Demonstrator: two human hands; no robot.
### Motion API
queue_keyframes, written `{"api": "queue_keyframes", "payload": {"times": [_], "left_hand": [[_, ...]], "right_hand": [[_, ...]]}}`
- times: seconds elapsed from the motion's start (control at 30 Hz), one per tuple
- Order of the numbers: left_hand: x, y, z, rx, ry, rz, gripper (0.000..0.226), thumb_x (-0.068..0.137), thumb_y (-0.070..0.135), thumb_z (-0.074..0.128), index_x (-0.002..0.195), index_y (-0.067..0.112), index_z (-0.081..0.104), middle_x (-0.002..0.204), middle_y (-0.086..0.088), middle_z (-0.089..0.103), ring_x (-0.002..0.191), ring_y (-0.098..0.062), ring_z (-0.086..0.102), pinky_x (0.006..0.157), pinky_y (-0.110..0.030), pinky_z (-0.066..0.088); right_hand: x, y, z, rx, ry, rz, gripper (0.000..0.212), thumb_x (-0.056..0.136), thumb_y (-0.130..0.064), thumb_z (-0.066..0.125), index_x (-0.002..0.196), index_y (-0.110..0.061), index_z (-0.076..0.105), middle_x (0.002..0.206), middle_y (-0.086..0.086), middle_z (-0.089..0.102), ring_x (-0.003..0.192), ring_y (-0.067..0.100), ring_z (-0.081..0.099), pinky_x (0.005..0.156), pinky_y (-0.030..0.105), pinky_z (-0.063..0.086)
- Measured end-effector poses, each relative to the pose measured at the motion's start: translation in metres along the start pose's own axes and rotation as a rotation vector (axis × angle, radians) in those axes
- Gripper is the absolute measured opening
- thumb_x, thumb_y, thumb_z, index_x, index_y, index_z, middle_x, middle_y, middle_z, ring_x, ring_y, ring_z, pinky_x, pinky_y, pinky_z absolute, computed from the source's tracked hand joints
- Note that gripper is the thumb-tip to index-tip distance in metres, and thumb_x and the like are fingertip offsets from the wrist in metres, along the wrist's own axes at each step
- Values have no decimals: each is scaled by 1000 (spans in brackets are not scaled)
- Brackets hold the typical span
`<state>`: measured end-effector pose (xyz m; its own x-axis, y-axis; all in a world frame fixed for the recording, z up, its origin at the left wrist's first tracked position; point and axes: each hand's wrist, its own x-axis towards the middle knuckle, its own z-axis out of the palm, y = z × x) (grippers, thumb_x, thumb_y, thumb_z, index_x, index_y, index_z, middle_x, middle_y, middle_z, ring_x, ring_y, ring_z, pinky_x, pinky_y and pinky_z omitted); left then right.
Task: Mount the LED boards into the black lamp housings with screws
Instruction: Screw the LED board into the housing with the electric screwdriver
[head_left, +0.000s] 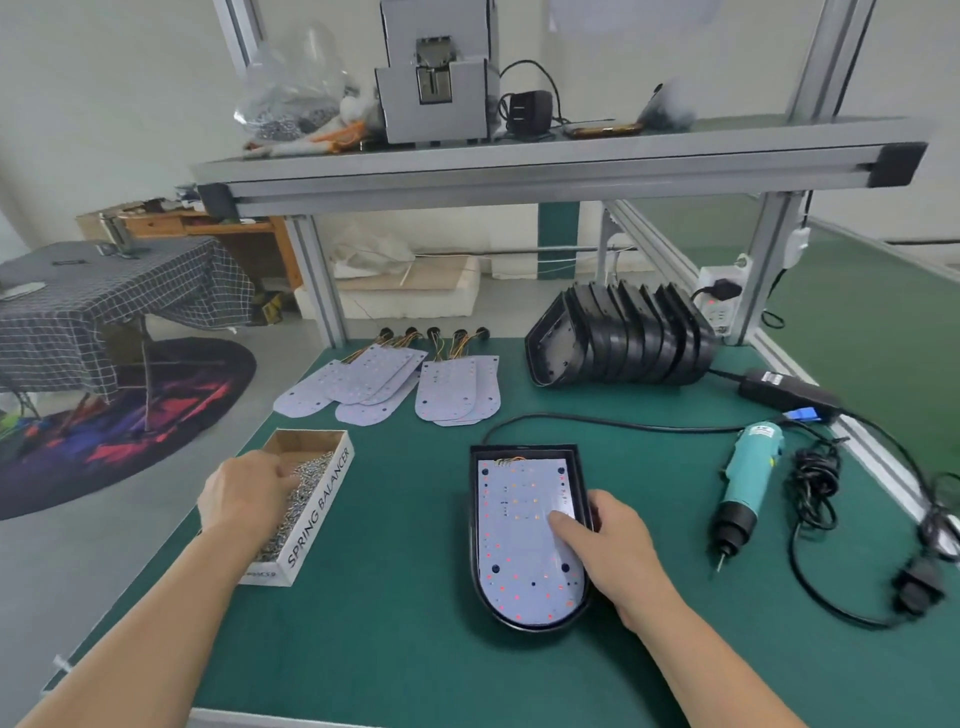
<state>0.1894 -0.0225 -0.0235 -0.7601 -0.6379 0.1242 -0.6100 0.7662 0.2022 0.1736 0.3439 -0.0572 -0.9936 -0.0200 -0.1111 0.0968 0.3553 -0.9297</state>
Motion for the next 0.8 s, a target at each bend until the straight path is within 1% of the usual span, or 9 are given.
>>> {"api": "queue_keyframes", "payload": {"times": [0.13, 0.23, 0.3, 0.4, 0.47, 0.57, 0.67, 0.73, 0.8], "left_hand": [[1, 1, 0, 23, 4, -32, 32, 90, 32, 72, 61, 24, 63, 68, -1, 58, 74, -30, 59, 65, -32, 45], [0, 2, -2, -36, 15, -43, 28, 90, 31, 71, 63, 25, 64, 73, -3, 61, 76, -31, 60, 66, -33, 46], [-1, 4, -4, -94, 27, -71, 25, 91, 29, 70, 68, 23, 65, 77, -6, 65, 77, -32, 61, 67, -34, 47], [-2, 16, -13, -409, -21, -142, 26, 92, 24, 68, 70, 11, 68, 70, -7, 65, 66, -28, 58, 59, -29, 43], [-8, 37, -25, -960, -173, -276, 23, 95, 17, 65, 77, 3, 67, 68, -6, 57, 59, -21, 49, 47, -20, 37], [-45, 88, -40, -1701, -733, -508, 21, 102, 14, 54, 82, 6, 56, 64, -2, 50, 42, -5, 43, 31, -9, 24], [-89, 139, -35, -1846, -1103, -526, 21, 101, 9, 52, 81, 3, 54, 65, -8, 56, 42, -9, 54, 33, -9, 35], [-110, 164, -24, -1794, -1161, -486, 19, 100, 3, 52, 83, -2, 57, 70, -13, 58, 46, -13, 60, 37, -11, 43], [-122, 179, -13, -1736, -1129, -455, 17, 99, -3, 51, 84, -5, 59, 73, -15, 58, 47, -15, 63, 40, -11, 46]], "right_hand": [[1, 0, 0, -30, 5, 8, 27, 86, -26, 72, 91, -2, 62, 91, 11, 71, 79, 30, 61, 77, 41, 54], [2, 0, 1, -51, 4, 6, 35, 86, -28, 73, 94, 3, 59, 95, 18, 69, 73, 21, 51, 70, 37, 48], [2, 0, 1, -54, 9, 8, 35, 86, -28, 72, 95, 4, 59, 97, 18, 69, 74, 21, 52, 74, 41, 52], [2, -1, 1, -45, 6, 12, 34, 86, -27, 72, 97, 3, 61, 98, 17, 70, 78, 26, 59, 82, 46, 54], [3, 0, 1, -35, 1, 23, 35, 86, -27, 72, 100, 4, 61, 100, 18, 70, 79, 23, 58, 83, 48, 54], [3, 0, 3, -43, 7, 44, 32, 85, -27, 72, 97, 0, 60, 97, 15, 70, 75, 19, 56, 77, 41, 55], [1, -4, 4, -62, 24, 45, 22, 83, -29, 72, 93, -15, 59, 90, 0, 69, 77, 17, 63, 72, 32, 53], [0, -6, 4, -105, 39, 29, 23, 83, -31, 72, 94, -18, 57, 89, -4, 67, 81, 17, 64, 69, 29, 51], [-3, -6, 1, -150, 31, 6, 24, 84, -34, 72, 93, -19, 56, 85, -6, 65, 74, 11, 60, 63, 24, 47]]}}
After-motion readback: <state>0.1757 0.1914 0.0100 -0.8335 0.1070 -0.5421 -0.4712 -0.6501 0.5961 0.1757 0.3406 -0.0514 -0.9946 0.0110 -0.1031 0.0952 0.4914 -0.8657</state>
